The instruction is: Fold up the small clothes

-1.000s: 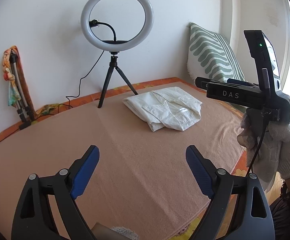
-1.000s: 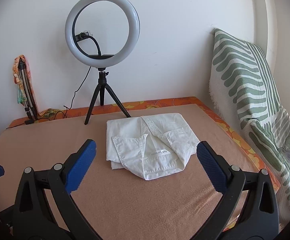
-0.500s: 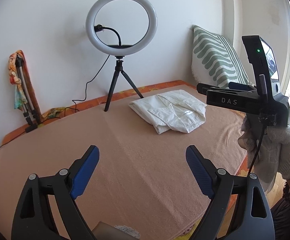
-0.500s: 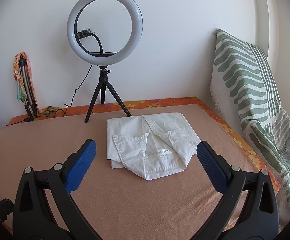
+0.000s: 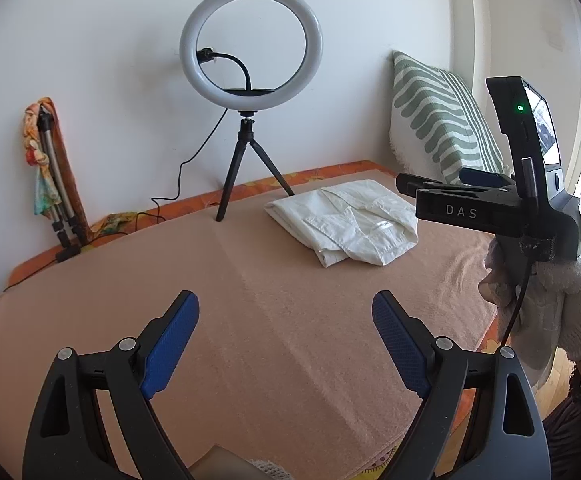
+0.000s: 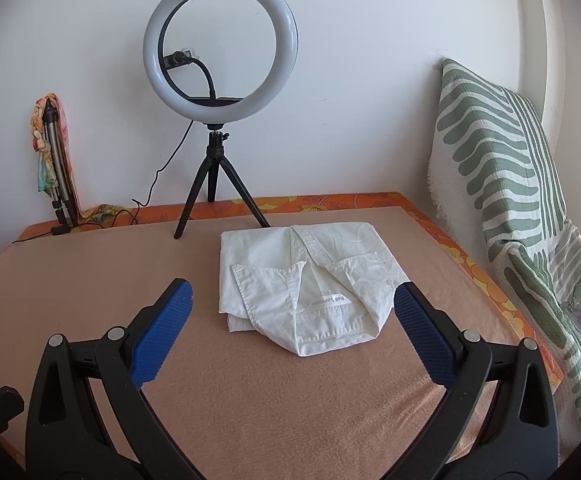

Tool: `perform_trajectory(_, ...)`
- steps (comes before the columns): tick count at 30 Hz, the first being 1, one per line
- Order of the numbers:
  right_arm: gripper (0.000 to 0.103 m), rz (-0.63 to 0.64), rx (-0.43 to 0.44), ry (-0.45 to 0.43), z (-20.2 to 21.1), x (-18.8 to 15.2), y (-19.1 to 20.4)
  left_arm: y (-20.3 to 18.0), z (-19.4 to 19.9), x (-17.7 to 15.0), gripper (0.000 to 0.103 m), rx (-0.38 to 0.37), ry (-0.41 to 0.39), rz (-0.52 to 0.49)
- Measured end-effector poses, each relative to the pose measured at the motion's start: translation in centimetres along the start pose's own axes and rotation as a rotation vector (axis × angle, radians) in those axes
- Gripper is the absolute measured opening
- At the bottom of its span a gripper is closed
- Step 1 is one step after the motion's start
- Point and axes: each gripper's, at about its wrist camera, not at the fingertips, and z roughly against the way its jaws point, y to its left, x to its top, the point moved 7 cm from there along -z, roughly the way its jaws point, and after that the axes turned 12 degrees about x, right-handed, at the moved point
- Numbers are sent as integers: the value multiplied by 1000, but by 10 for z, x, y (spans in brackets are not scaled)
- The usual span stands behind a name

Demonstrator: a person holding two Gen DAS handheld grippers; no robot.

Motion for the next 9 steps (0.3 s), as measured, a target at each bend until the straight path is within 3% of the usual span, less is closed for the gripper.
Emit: perform_trajectory(9,102,-1,11,7,-3,-1,-1,3,6,0,89,-3,-35,5)
